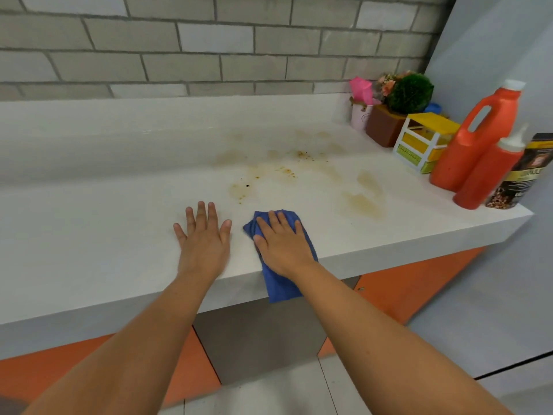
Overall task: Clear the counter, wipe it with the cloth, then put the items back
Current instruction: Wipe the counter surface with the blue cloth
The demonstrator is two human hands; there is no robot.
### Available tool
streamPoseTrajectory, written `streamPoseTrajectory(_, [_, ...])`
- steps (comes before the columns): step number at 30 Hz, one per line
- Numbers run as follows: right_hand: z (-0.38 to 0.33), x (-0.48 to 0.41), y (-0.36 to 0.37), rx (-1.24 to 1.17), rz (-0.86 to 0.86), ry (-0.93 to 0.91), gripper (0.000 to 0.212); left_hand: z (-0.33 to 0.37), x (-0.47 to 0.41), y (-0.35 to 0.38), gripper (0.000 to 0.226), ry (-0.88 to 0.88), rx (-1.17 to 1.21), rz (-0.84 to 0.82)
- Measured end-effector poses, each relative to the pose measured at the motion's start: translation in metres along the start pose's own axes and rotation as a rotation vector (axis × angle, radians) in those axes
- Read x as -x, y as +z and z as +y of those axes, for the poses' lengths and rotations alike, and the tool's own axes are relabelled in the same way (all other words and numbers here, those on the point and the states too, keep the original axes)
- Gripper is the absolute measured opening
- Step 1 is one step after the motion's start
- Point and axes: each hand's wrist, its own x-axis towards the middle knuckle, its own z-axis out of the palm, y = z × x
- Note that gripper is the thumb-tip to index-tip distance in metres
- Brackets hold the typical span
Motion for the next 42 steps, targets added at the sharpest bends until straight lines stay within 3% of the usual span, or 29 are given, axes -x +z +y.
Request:
streamPoseTrajectory(3, [0.028,0.027,-0.001,-0.006,0.034,-0.005,0.054,-0.001,0.001,-0.002,0.059,0.005,0.014,-0.009])
streamPoseTrajectory(7, [0.085,0.035,-0.012,0.06,0.097,0.335,0.055,-0.001,0.003,-0.002,0.059,0.017,0.021,-0.015])
streamPoseTrajectory(10, [0.093,0.011,-0.016,0.077,0.066,0.425,0.054,0.0,0.001,0.0,0.06,0.02,0.014,-0.024])
streamPoseTrajectory(17, [0.039,0.011,-0.006,0.02,0.05,0.066,0.052,-0.001,0.001,0.0,0.059,0.028,0.013,-0.032])
streamPoseTrajectory(20, [0.062,0.047,-0.004,-0.014,0.114,0.017,0.068,-0.001,0.003,-0.001,0.059,0.034,0.007,-0.024])
streamPoseTrajectory(22, [0.094,0.055,-0.008,-0.015,0.191,0.16,0.072,0.0,0.004,-0.002,0.06,0.043,-0.006,-0.008])
streamPoseTrajectory(24, [0.126,0.048,-0.015,0.022,0.229,0.381,0.055,0.001,0.006,-0.003,0.06,0.055,-0.008,0.021])
streamPoseTrajectory(26, [0.142,0.03,-0.025,0.031,0.178,0.558,0.053,0.001,0.007,-0.005,0.059,0.066,-0.003,0.064])
streamPoseTrajectory(28, [0.139,0.005,-0.03,0.026,0.115,0.611,0.058,0.003,0.007,-0.006,0.059,0.048,0.006,0.104])
streamPoseTrajectory(30, [0.119,-0.014,-0.03,0.025,0.071,0.509,0.061,0.017,0.008,-0.004,0.059,-0.015,0.048,0.12])
streamPoseTrajectory(33, [0.082,-0.011,-0.02,0.028,0.017,0.191,0.059,0.069,0.009,0.007,0.056,-0.027,0.129,0.1])
streamPoseTrajectory(36, [0.087,0.019,-0.016,0.036,0.017,-0.025,0.055,0.118,0.008,0.022,0.054,-0.017,0.176,0.07])
streamPoseTrajectory(38, [0.121,0.034,-0.021,0.035,0.04,-0.017,0.055,0.131,0.005,0.029,0.055,-0.064,0.161,0.057])
streamPoseTrajectory(42, [0.209,0.038,-0.04,0.043,0.107,0.247,0.057,0.133,0.006,0.035,0.056,-0.126,0.118,0.065])
